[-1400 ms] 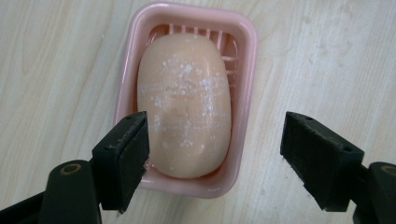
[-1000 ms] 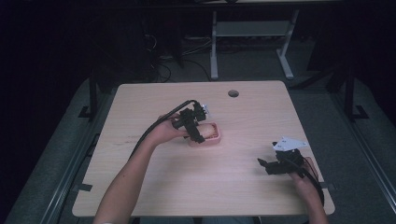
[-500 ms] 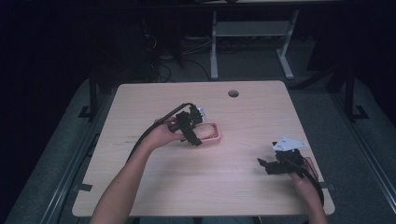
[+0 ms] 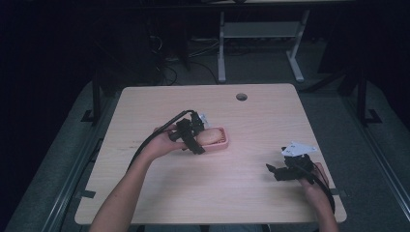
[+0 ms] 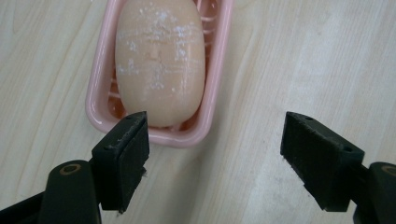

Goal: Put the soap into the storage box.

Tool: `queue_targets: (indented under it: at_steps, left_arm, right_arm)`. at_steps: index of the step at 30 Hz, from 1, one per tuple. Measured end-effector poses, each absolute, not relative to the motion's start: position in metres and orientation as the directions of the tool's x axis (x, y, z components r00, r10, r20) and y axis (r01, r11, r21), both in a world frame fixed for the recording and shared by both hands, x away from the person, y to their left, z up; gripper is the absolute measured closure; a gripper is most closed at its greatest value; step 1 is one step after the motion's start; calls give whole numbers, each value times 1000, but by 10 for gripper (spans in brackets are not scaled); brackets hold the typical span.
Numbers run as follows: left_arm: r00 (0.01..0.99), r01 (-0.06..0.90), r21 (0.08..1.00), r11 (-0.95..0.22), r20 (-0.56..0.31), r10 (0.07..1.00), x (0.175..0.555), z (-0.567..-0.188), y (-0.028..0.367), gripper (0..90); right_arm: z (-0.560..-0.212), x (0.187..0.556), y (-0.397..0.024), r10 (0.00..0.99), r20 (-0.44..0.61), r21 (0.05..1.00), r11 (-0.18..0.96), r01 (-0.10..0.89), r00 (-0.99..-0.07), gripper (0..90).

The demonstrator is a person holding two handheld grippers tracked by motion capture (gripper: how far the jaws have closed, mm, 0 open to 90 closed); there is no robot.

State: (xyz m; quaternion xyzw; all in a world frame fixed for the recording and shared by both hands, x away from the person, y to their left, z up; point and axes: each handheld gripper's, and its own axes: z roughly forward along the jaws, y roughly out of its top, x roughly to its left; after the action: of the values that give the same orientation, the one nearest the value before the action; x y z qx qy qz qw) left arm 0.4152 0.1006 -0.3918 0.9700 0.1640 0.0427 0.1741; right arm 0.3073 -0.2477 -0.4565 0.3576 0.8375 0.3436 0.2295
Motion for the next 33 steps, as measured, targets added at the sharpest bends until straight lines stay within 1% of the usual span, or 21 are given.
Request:
queue_targets:
  at_steps: [12, 33]
  left_arm:
    - [936, 319, 356, -879, 29, 352, 399, -395, 117, 237]
    - [919, 353, 396, -848, 21, 393, 379, -399, 145, 227]
  right_arm:
    - [-457, 309, -247, 760, -137, 739, 506, 446, -635, 139]
    - [-459, 310, -246, 759, -152, 723, 522, 453, -633, 139]
